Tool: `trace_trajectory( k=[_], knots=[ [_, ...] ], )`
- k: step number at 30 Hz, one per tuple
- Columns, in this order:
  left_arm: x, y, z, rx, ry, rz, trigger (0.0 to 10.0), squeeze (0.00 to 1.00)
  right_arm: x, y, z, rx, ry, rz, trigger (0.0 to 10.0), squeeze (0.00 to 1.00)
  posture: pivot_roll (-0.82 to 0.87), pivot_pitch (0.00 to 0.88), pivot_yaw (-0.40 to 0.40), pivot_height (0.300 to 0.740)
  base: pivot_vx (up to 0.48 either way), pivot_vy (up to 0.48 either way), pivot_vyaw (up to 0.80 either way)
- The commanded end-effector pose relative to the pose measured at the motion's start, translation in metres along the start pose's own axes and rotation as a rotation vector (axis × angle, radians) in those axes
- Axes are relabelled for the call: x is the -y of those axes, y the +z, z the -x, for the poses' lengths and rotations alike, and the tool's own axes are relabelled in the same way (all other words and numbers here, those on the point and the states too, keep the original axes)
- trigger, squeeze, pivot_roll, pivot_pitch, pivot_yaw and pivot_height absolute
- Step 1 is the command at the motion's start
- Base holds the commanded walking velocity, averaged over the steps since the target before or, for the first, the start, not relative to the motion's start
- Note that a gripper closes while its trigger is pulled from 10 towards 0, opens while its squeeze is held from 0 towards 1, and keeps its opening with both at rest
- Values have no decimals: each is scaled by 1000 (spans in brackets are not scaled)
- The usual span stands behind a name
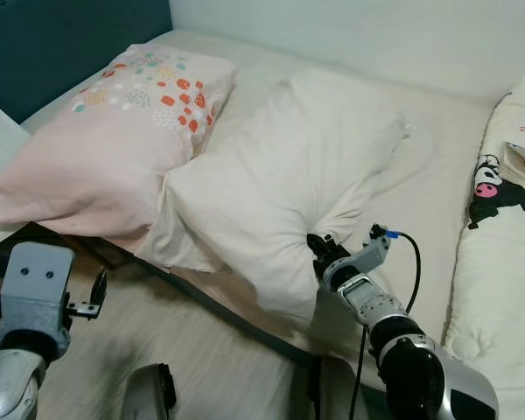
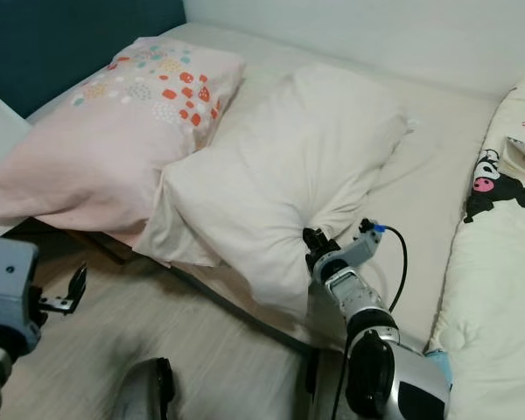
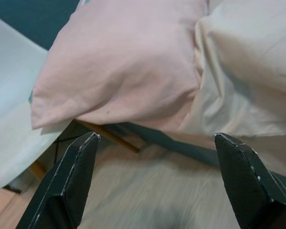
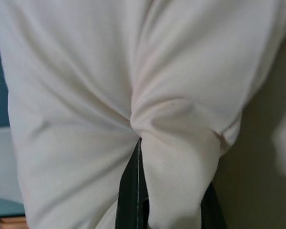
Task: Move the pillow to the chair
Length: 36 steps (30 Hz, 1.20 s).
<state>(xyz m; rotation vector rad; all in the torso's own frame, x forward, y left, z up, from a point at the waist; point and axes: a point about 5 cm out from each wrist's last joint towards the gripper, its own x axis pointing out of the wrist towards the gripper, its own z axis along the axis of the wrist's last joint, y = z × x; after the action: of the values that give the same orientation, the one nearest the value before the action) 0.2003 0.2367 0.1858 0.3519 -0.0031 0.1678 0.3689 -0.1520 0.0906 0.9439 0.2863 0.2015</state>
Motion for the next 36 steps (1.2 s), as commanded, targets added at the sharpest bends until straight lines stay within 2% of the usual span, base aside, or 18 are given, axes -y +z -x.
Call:
trace_trajectory(
  k=[1, 3, 4, 6, 7, 9, 10, 11, 13, 15, 17, 19, 23, 25, 32, 36],
  knots=[
    [4, -4, -4, -24, 8, 9, 10000, 0, -19, 9, -8, -9, 80, 84, 0, 0, 160, 156, -46, 456, 0, 0, 0],
    [7, -3, -9, -16, 14, 28, 10000, 0, -36, 29, -11, 55, 166, 77, 0, 0, 149, 142, -48, 456, 0, 0, 0],
    [7, -3, -9, -16, 14, 28, 10000, 0, -36, 29, -11, 55, 166, 77, 0, 0, 149, 142, -48, 456, 0, 0, 0],
    [10, -1, -16, -2, 20, 60, 10000, 0, -51, 50, -12, 109, 252, 73, 0, 0, 138, 120, -55, 461, 0, 0, 0],
    [10, -1, -16, -2, 20, 60, 10000, 0, -51, 50, -12, 109, 252, 73, 0, 0, 138, 120, -55, 461, 0, 0, 0],
    [14, 3, -24, 22, 25, 95, 10000, 0, -69, 72, -11, 159, 351, 91, 0, 0, 127, 99, -60, 470, 0, 0, 0],
    [14, 3, -24, 22, 25, 95, 10000, 0, -69, 72, -11, 159, 351, 91, 0, 0, 127, 99, -60, 470, 0, 0, 0],
    [15, 5, -27, 33, 29, 118, 10000, 0, -79, 83, -9, 183, 397, 91, 0, 0, 117, 79, -63, 475, 0, 0, 0],
    [15, 5, -27, 33, 29, 118, 10000, 0, -79, 83, -9, 183, 397, 91, 0, 0, 117, 79, -63, 475, 0, 0, 0],
    [21, 9, -36, 52, 36, 156, 10000, 0, -100, 100, -6, 214, 490, 132, 0, 0, 105, 7, -75, 485, 0, 0, 0],
    [28, 14, -45, 82, 40, 196, 10000, 0, -128, 114, 0, 235, 606, 187, 0, 0, 103, 0, -85, 495, 0, 0, 0],
    [32, 17, -51, 95, 43, 218, 10000, 0, -143, 120, 2, 251, 664, 215, 0, 0, 103, 0, -92, 505, 0, 0, 0],
    [35, 18, -56, 102, 47, 228, 10000, 0, -153, 126, 5, 272, 702, 225, 0, 0, 105, 0, -98, 514, 0, 0, 0],
    [37, 21, -60, 114, 51, 236, 10000, 0, -169, 135, 10, 300, 752, 235, 0, 0, 107, 0, -101, 524, 0, 0, 0],
    [38, 21, -65, 120, 59, 245, 10000, 0, -187, 133, 19, 303, 819, 254, 0, 0, 111, 0, -100, 549, 0, 0, 0],
    [39, 20, -67, 109, 62, 245, 10000, 0, -197, 137, 26, 328, 858, 257, 0, 0, 109, 0, -94, 563, -333, 0, 0]
  ],
)
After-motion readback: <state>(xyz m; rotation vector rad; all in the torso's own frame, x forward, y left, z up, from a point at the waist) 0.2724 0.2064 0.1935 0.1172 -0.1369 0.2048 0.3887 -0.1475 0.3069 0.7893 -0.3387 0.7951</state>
